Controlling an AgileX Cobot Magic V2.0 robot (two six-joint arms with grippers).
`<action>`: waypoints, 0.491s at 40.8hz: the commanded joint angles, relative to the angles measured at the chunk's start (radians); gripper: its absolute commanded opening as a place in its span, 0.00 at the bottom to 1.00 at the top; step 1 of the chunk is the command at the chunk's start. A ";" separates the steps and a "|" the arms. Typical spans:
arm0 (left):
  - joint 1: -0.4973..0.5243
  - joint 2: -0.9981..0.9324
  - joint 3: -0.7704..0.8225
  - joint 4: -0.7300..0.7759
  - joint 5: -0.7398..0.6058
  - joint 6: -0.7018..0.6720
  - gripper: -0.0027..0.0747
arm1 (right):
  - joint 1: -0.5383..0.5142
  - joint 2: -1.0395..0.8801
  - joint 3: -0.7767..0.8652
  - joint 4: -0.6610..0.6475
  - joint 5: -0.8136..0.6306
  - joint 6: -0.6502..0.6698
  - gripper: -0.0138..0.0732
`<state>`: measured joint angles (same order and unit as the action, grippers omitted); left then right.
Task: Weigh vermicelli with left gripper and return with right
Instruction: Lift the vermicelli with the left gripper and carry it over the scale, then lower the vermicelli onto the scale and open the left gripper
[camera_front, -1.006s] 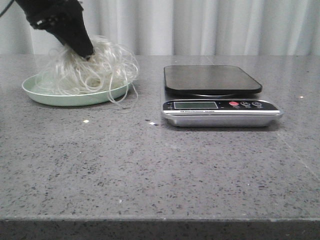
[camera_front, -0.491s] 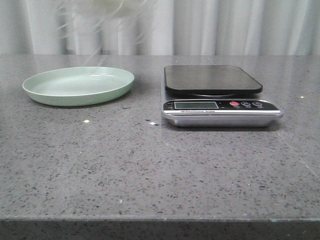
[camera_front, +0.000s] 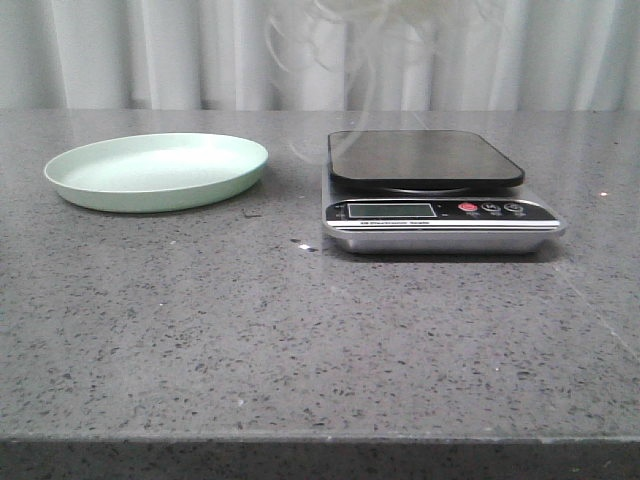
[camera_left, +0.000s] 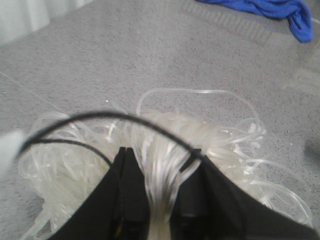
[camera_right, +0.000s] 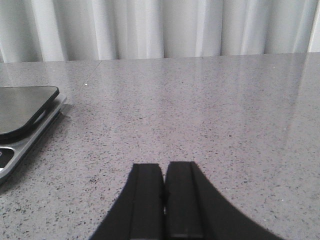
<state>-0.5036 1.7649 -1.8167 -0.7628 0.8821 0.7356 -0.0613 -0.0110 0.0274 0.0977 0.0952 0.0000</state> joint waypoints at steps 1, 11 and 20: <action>-0.038 -0.027 -0.036 -0.026 -0.101 -0.009 0.22 | -0.001 -0.016 -0.007 0.004 -0.076 -0.006 0.33; -0.082 0.052 -0.036 0.049 -0.129 -0.009 0.22 | -0.001 -0.016 -0.007 0.004 -0.076 -0.006 0.33; -0.099 0.110 -0.036 0.056 -0.130 -0.009 0.22 | -0.001 -0.016 -0.007 0.004 -0.076 -0.006 0.33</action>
<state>-0.5892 1.9160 -1.8167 -0.6628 0.8089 0.7356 -0.0613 -0.0110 0.0274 0.0977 0.0952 0.0000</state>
